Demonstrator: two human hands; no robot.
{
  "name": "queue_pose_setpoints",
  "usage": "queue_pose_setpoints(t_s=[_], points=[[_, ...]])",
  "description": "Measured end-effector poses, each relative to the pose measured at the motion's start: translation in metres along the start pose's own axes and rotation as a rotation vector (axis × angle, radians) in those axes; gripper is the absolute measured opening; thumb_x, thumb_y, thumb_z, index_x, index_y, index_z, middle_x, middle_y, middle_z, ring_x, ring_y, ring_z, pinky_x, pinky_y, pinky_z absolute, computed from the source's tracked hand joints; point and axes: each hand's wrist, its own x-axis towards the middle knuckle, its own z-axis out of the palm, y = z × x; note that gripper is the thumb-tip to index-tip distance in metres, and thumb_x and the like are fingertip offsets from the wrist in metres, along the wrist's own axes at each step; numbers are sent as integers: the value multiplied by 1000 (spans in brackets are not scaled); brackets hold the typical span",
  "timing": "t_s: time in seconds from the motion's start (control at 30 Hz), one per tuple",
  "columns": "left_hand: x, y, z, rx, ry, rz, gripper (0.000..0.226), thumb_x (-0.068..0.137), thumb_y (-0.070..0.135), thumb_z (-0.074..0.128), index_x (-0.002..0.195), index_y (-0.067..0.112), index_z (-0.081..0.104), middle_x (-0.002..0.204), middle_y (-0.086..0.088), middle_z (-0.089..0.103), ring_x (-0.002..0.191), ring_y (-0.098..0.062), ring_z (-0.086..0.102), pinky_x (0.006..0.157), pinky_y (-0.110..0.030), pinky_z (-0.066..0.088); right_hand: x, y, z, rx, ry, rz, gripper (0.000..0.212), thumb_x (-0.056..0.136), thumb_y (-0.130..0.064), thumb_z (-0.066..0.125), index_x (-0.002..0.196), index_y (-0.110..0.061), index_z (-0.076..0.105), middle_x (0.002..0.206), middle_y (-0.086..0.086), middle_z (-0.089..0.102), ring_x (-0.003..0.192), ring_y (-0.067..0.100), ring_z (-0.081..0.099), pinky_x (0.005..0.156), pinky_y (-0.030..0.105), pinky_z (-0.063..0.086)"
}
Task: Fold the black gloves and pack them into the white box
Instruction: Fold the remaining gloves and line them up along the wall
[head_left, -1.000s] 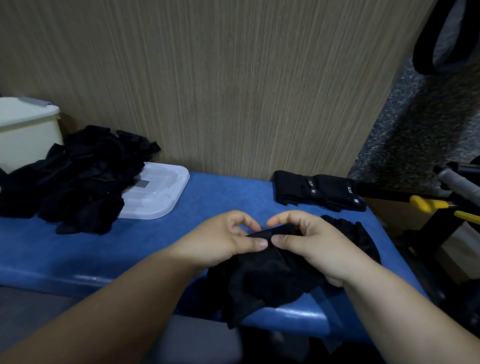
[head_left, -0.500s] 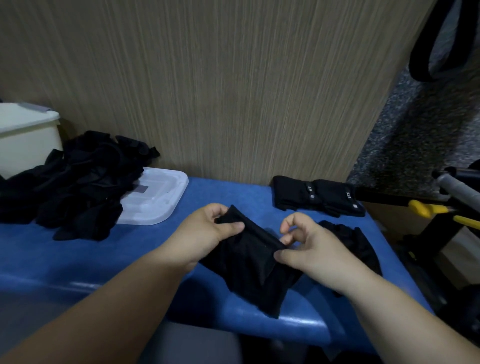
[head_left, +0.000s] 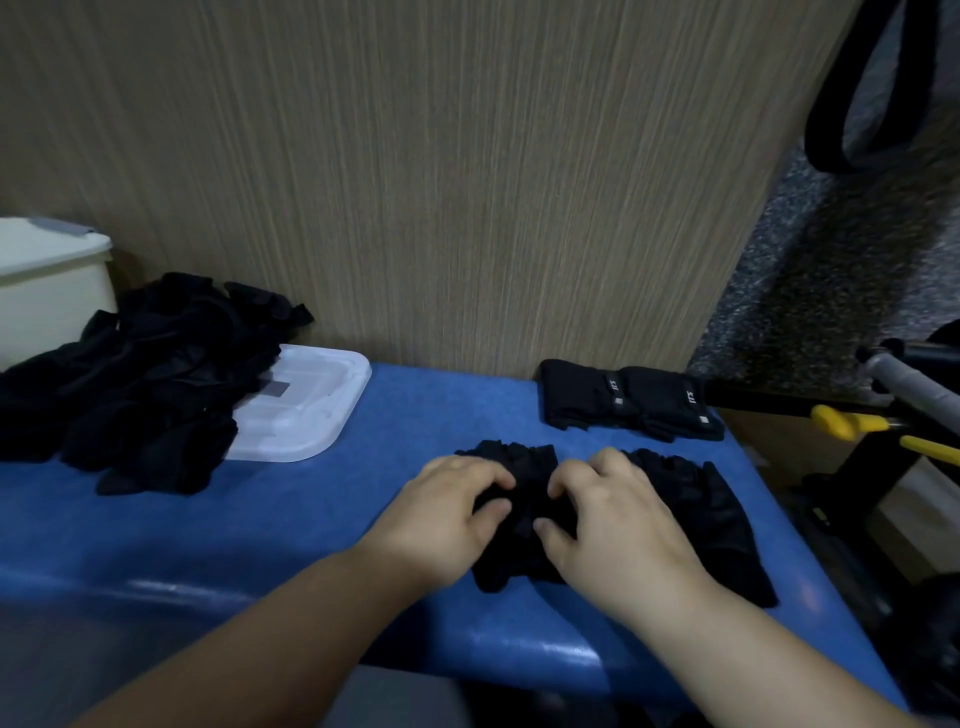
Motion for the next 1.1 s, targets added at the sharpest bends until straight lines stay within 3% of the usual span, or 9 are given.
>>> queue_pose_setpoints(t_s=[0.07,0.17,0.3,0.57,0.67,0.73,0.87,1.0,1.1], points=[[0,-1,4,57,-77,19,36,98,35,45,133,30,50,136,14,48,130,-5,36,109,-20,26,-1,-1,-2,-27,13,-88,39,92,-37,51,130,-29,47,133,-7,35,130,12,27,106,20,26],[0,-1,7,117,-162,43,43,102,36,35,144,29,38,151,14,34,141,-3,21,116,-19,14,-1,0,4,-70,-148,-182,52,99,-32,39,149,-22,27,158,-6,17,146,10,4,117,22,7],[0,-1,7,158,-255,54,48,103,39,28,150,30,23,157,16,18,145,0,5,119,-24,5,-1,3,7,-155,-370,-141,55,104,-38,21,153,-19,6,161,-6,0,147,8,-7,119,26,-2],[-4,-5,8,315,-328,93,53,102,44,18,152,33,5,158,19,-3,144,2,-10,119,-27,-8,-3,5,8,-235,-402,-160,57,103,-41,16,153,-18,1,161,-3,-6,147,10,-10,120,29,-5],[-5,-5,9,326,-324,92,53,102,45,19,152,33,5,159,19,-3,144,1,-10,119,-28,-8,-3,8,6,-200,-321,-172,58,102,-44,25,153,-20,12,161,-4,7,147,9,1,120,25,1],[-5,-5,9,331,-326,93,53,102,45,19,152,34,5,159,18,-3,144,1,-11,119,-28,-8,-2,13,-3,-130,-162,-160,55,97,-46,39,148,-26,30,155,-6,30,143,9,23,116,22,17],[-5,-4,7,309,-349,92,53,102,45,18,152,34,6,159,17,-3,144,0,-12,120,-30,-7,7,44,-39,42,135,90,26,88,-42,57,111,-33,63,113,-5,66,111,18,58,92,29,46],[-6,1,9,302,-359,101,53,102,45,18,152,33,6,159,17,-4,144,0,-13,119,-30,-9,13,93,-67,-109,-142,469,34,88,-51,57,97,-19,63,102,5,67,103,25,60,79,29,44],[-5,4,11,307,-367,107,53,102,45,17,152,34,5,159,18,-5,144,1,-14,118,-30,-11,15,118,-66,-123,-329,573,44,86,-58,57,84,-14,59,90,7,65,96,25,62,75,30,44]])
